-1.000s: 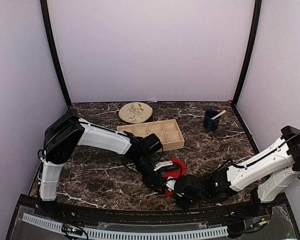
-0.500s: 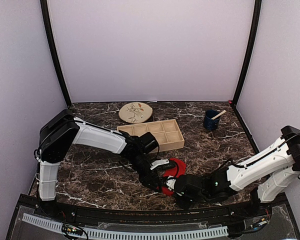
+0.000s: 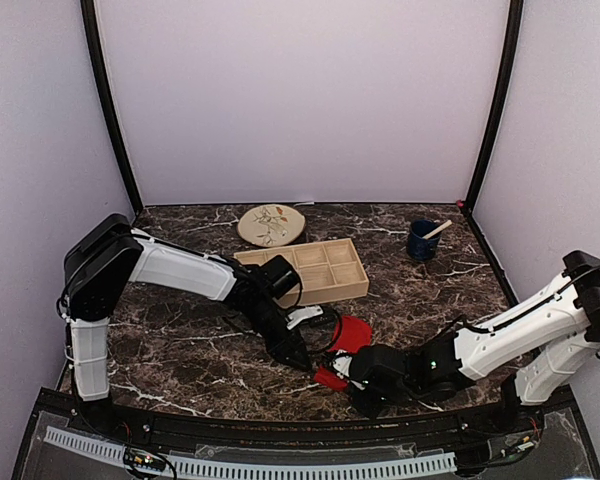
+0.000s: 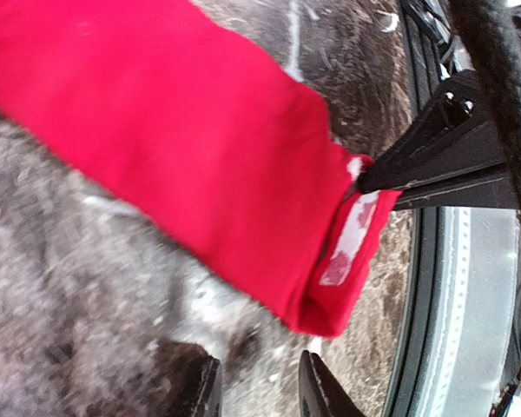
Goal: Roll the socks
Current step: Roll the sock at the center of the board.
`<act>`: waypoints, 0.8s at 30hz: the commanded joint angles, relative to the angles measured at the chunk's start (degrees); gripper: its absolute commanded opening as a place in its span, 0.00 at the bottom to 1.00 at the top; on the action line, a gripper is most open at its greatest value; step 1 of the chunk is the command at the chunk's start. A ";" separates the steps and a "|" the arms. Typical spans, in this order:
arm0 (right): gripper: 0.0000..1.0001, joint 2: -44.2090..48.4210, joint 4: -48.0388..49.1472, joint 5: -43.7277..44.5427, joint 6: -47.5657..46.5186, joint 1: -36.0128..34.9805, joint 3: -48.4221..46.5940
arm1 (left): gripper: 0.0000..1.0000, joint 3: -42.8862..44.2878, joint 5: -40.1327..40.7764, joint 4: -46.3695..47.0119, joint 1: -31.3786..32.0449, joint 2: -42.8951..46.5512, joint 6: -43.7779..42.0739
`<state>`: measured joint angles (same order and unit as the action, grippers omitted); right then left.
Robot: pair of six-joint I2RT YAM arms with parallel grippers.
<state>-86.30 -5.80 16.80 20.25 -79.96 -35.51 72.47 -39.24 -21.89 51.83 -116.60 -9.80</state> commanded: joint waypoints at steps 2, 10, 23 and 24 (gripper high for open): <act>0.00 1.26 0.86 -3.81 0.25 1.82 0.34 | 0.33 -4.77 8.70 0.84 -1.11 1.81 2.67; 0.00 3.20 1.13 -13.15 0.06 7.17 0.50 | 0.33 -9.49 12.98 8.16 -1.21 6.78 4.83; 0.00 1.60 0.86 -34.80 -0.80 18.30 -0.10 | 0.35 -22.30 18.44 26.93 1.10 18.89 5.41; 0.00 1.12 0.86 -36.27 -0.81 19.10 -0.36 | 0.35 -22.62 19.49 27.31 1.87 19.47 4.72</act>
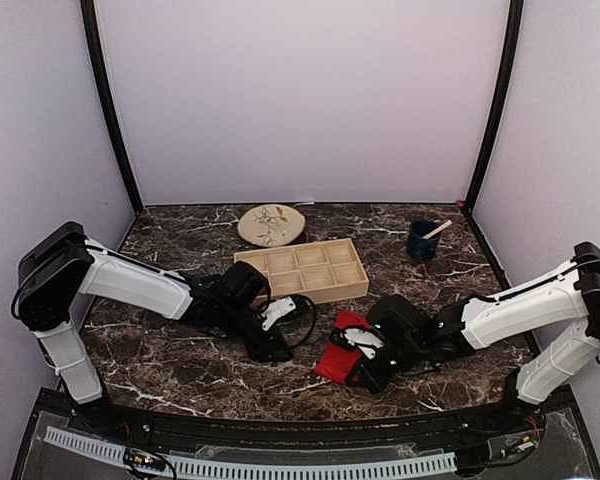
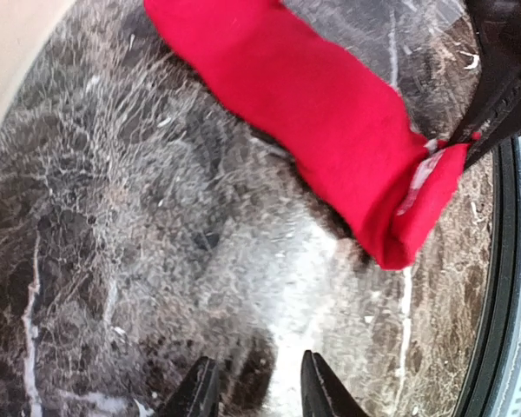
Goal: Roll the socks
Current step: Roll the sock at the center of the board.
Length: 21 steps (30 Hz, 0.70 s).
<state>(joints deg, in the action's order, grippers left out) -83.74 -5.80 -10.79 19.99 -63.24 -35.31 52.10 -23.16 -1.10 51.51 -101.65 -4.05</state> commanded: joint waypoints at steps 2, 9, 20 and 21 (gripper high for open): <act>0.00 -2.21 1.27 -11.72 -0.27 3.63 -0.60 | 0.35 -2.43 5.58 6.58 4.01 5.04 -3.05; 0.00 -4.15 1.60 -19.22 0.59 7.09 -1.04 | 0.36 -1.57 10.32 5.91 9.52 4.88 -8.61; 0.00 -7.01 2.52 -25.76 1.65 9.60 -2.43 | 0.41 -1.13 12.79 5.95 13.19 5.54 -15.42; 0.00 -7.11 2.38 -26.09 1.59 9.72 -2.66 | 0.41 -0.77 13.24 5.68 13.76 5.17 -16.24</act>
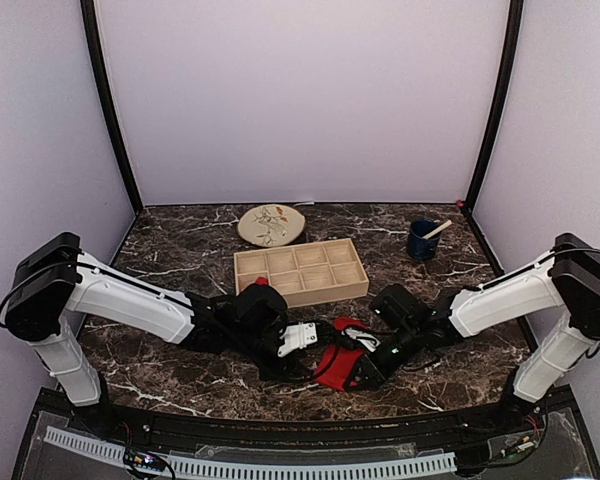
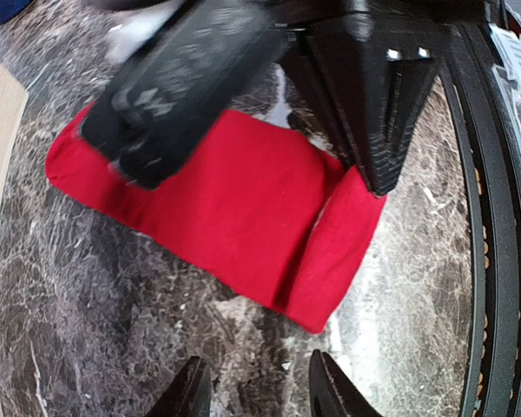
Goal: Roll the socks
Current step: Roll the sock at the center of the board.
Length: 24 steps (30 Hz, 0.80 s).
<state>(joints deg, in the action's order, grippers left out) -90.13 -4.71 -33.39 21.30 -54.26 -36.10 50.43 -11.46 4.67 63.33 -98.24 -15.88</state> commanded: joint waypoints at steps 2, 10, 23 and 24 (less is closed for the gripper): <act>0.00 -0.75 0.91 -4.41 0.26 1.30 -2.32 | 0.41 1.45 2.31 -0.40 2.96 1.16 -6.01; 0.00 -2.94 -1.03 -6.04 -0.70 2.31 -3.94 | 0.42 1.70 5.86 0.87 5.79 0.49 -10.69; 0.00 -3.74 -1.65 -7.60 -0.81 2.49 -4.33 | 0.41 1.98 7.86 1.66 8.12 -1.96 -15.45; 0.00 -3.87 -1.64 -7.77 -0.82 2.49 -4.40 | 0.41 2.07 8.01 1.66 8.20 -2.22 -15.67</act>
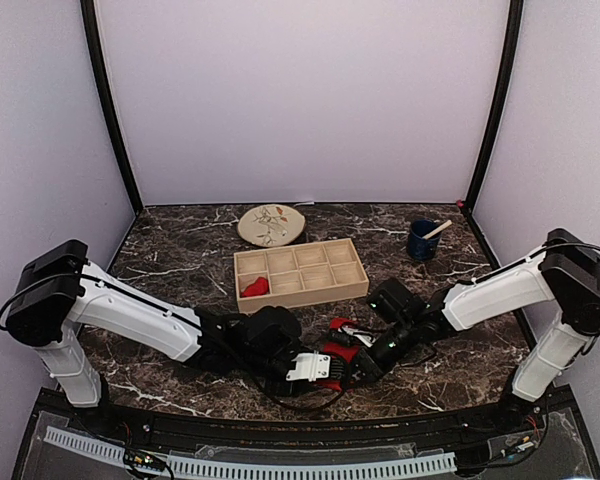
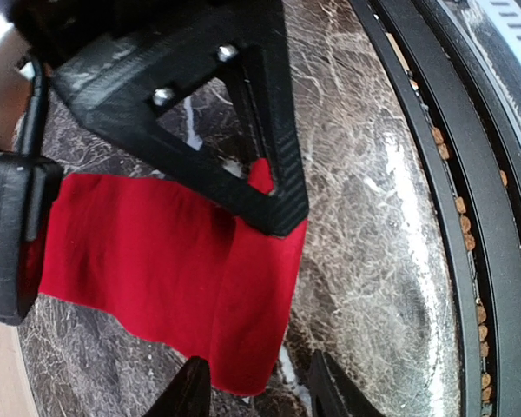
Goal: Roll the socks
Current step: Roll the sock at the center of the board.
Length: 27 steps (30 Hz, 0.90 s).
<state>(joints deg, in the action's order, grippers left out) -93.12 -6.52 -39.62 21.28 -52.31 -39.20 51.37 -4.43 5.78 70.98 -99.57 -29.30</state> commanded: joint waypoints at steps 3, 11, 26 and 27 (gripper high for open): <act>0.00 -1.24 0.09 -1.92 -0.80 0.55 -1.44 | 0.41 1.57 2.07 0.95 0.69 -1.85 -2.75; 0.00 -2.11 -0.14 -2.74 -1.15 0.54 -2.00 | 0.41 2.27 3.64 2.35 1.05 -3.42 -3.69; 0.00 -3.08 -1.28 -3.71 -2.10 1.02 -3.03 | 0.32 3.43 2.29 0.77 1.18 -5.31 -4.22; 0.00 -3.16 -1.37 -3.71 -2.18 1.06 -3.07 | 0.30 3.58 2.15 0.42 1.16 -5.55 -4.27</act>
<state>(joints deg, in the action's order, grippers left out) -95.59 -7.46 -42.26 20.12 -52.01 -40.73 53.49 -1.23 7.57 71.90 -104.36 -32.88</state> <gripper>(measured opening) 0.024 0.330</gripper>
